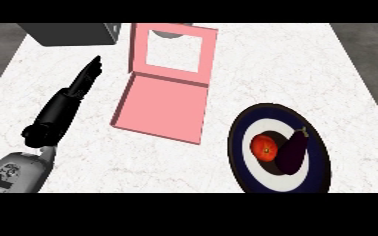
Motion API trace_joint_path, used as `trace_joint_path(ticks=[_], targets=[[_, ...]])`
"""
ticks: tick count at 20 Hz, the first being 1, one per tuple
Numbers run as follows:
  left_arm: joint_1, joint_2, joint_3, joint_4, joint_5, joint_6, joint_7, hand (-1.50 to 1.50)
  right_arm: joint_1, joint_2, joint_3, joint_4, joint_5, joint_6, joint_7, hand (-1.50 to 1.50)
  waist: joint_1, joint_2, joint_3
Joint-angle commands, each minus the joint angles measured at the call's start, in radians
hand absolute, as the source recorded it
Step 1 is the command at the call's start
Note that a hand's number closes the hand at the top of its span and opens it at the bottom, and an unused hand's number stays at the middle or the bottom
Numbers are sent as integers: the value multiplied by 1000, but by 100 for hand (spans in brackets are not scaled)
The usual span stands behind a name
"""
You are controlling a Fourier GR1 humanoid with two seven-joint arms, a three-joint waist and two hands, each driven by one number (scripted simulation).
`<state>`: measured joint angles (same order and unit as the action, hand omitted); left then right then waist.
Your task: Pick the tomato from the plate and place it in the cardboard box
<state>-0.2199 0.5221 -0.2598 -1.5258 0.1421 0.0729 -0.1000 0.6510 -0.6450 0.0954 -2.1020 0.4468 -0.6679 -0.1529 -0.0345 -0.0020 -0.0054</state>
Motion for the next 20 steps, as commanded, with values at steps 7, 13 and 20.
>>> trace_joint_path(ticks=[7,13,20], targets=[[-32,1,1,-10,4,-45,14,0,88,-69,127,-249,450,336,520,-150,56,14,-3],[-35,-42,-24,-5,-25,-29,-4,0,-80,4,269,-268,633,570,819,-150,75,15,-1],[-35,-35,1,10,-30,-50,-4,0,-367,216,554,-211,751,865,1134,-150,70,7,2]])
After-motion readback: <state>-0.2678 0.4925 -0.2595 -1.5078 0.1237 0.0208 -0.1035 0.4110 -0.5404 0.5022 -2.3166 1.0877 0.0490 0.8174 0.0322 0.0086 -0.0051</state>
